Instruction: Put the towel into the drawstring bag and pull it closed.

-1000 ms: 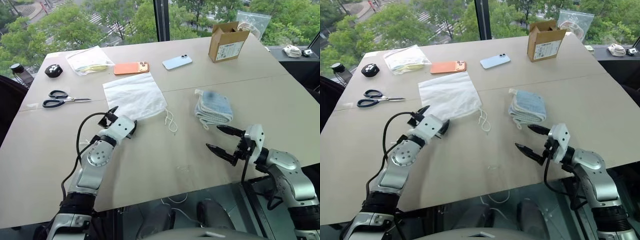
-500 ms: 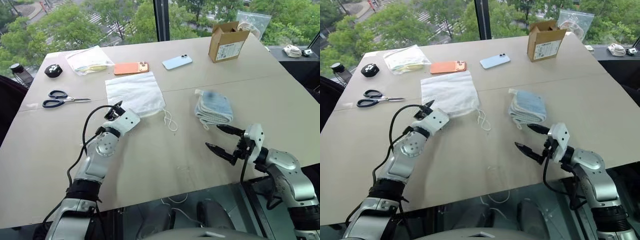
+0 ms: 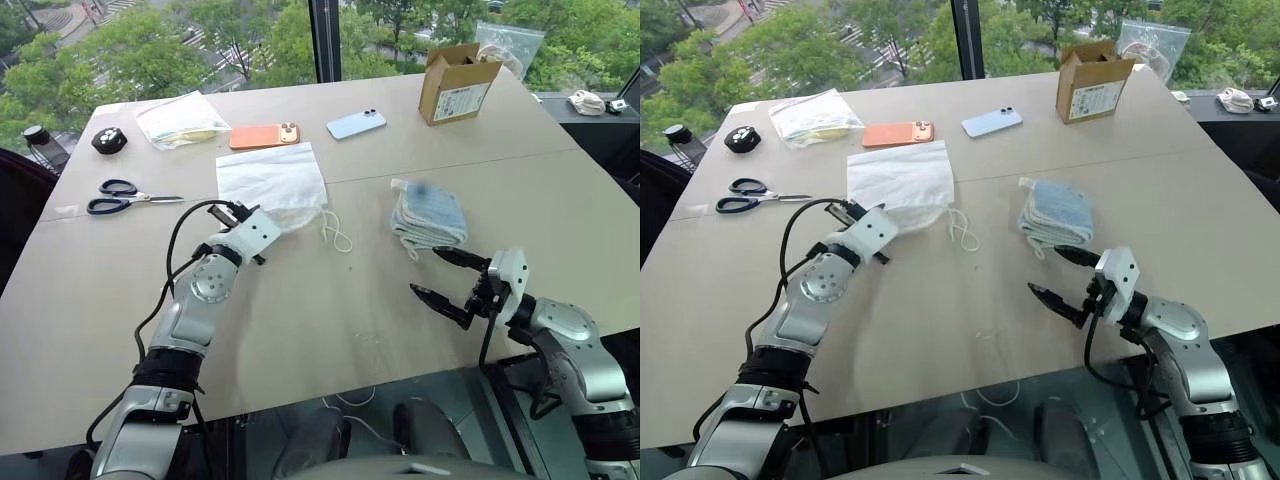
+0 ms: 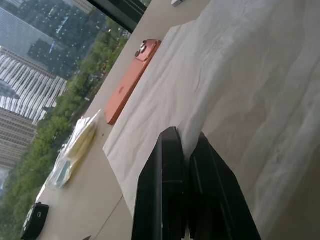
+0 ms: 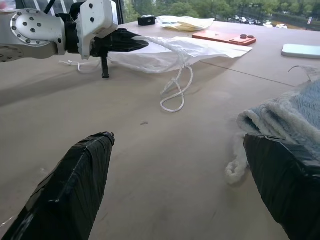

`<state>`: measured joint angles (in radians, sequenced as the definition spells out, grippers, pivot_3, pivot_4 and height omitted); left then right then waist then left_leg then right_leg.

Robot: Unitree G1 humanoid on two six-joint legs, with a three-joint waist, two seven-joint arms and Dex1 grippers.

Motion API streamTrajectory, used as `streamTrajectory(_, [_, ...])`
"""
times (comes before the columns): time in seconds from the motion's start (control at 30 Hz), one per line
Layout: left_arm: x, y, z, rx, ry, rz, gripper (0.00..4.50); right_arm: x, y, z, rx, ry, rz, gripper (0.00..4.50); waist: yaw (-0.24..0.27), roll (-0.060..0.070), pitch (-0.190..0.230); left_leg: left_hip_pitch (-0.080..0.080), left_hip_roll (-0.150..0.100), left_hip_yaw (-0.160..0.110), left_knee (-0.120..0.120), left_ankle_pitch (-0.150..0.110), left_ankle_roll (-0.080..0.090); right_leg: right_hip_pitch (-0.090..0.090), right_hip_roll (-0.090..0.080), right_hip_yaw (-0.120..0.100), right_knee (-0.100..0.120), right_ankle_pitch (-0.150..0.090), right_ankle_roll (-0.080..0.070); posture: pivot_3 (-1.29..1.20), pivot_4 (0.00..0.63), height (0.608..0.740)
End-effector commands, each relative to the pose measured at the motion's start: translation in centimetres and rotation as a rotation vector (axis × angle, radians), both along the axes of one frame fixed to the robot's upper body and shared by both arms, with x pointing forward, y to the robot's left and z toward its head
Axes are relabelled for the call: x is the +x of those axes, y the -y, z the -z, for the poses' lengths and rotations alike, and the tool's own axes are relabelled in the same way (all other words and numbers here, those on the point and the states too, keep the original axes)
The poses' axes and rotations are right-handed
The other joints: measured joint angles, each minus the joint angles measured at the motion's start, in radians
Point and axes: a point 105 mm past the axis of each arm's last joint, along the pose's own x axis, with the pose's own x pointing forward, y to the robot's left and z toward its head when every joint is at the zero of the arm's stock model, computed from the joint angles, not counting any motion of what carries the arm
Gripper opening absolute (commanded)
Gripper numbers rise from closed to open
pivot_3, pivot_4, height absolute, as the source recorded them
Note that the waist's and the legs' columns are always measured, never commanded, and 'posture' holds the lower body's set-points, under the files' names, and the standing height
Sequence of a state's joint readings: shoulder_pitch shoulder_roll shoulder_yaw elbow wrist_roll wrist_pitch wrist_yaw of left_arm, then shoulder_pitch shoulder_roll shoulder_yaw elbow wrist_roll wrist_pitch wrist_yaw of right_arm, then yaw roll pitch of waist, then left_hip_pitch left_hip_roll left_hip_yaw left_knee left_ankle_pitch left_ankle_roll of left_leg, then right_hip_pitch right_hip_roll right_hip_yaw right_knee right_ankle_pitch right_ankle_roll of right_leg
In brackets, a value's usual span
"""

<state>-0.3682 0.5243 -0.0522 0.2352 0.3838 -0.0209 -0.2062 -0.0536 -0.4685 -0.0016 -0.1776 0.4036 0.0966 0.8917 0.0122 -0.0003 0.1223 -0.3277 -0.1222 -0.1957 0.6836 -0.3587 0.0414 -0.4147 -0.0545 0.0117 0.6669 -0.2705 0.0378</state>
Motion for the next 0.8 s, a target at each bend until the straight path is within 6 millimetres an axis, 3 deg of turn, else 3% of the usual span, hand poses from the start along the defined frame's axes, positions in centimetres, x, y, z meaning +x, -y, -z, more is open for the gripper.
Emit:
streamTrajectory(0.03, [0.6, 1.2, -3.4, -0.075, 0.031, 0.03, 0.03, 2.3, 0.4, -2.2, -0.027, 0.121, 0.114, 4.5, 0.0, 0.0, 0.0, 0.0, 0.0, 0.0, 0.0, 0.0, 0.0, 0.0, 0.0, 0.0, 0.0, 0.0, 0.0, 0.0, 0.15, 0.74])
streamTrajectory(0.17, [1.1, 3.1, -4.2, -0.197, -0.075, 0.061, 0.03, 6.5, 1.6, -1.8, -0.213, 0.187, 0.388, 4.5, -0.002, -0.001, 0.0, 0.0, 0.0, 0.0, 0.001, 0.0, 0.0, 0.0, 0.0, 0.0, 0.002, 0.0, 0.0, 0.0, 0.15, 0.74])
streamTrajectory(0.33, [1.7, 4.7, -7.8, -0.341, -0.103, 0.086, 0.03, 8.0, 1.4, -0.3, -0.483, 0.204, 0.342, 4.5, -0.004, -0.002, 0.0, -0.003, -0.001, 0.001, 0.004, 0.0, 0.0, -0.006, -0.001, 0.0, 0.008, 0.0, 0.0, 0.0, 0.15, 0.74])
streamTrajectory(0.53, [1.9, 5.6, -9.9, -0.314, -0.135, 0.129, 0.03, 9.9, 1.0, 0.2, -0.475, 0.095, 0.406, 4.5, -0.036, -0.002, 0.0, -0.004, -0.001, 0.003, 0.004, 0.0, 0.0, -0.007, -0.001, 0.002, 0.009, 0.0, 0.0, 0.0, 0.15, 0.74])
streamTrajectory(0.8, [1.4, 5.9, -9.8, -0.31, -0.226, 0.159, 0.03, 11.2, -0.3, 1.0, -0.425, -0.056, 0.379, 4.5, -0.054, -0.006, -0.002, -0.003, -0.001, 0.003, 0.004, 0.0, 0.0, -0.007, -0.001, 0.002, 0.01, 0.0, 0.0, 0.0, 0.15, 0.74])
